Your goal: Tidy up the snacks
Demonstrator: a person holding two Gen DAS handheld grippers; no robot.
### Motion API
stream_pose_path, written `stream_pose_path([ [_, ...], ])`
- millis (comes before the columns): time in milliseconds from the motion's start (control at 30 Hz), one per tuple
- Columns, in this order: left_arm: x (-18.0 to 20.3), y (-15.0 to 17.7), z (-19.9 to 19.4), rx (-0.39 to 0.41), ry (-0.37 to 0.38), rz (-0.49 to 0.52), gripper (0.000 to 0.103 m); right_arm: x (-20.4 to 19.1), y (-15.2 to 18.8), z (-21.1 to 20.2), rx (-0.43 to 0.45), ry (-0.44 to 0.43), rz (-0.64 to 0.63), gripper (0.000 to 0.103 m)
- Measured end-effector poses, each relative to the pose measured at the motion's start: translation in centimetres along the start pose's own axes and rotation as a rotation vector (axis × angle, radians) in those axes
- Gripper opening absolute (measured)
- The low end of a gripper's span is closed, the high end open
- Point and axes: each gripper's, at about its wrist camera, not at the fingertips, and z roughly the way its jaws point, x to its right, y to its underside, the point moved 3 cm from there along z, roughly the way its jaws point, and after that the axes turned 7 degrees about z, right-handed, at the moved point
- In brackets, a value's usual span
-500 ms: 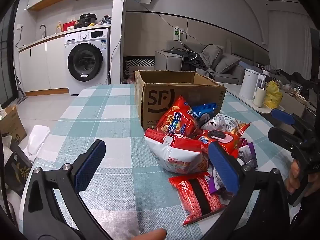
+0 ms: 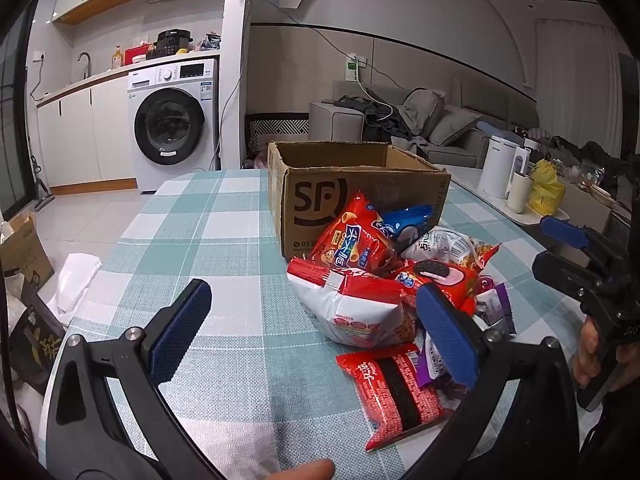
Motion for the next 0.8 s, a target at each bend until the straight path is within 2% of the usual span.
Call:
stream_pose_path([
  [800,0.01,-0.01,-0.02,0.002,-0.002,0.003,0.102,-0.03,0.2,0.64,-0.008,0.002,0.001,0.103],
])
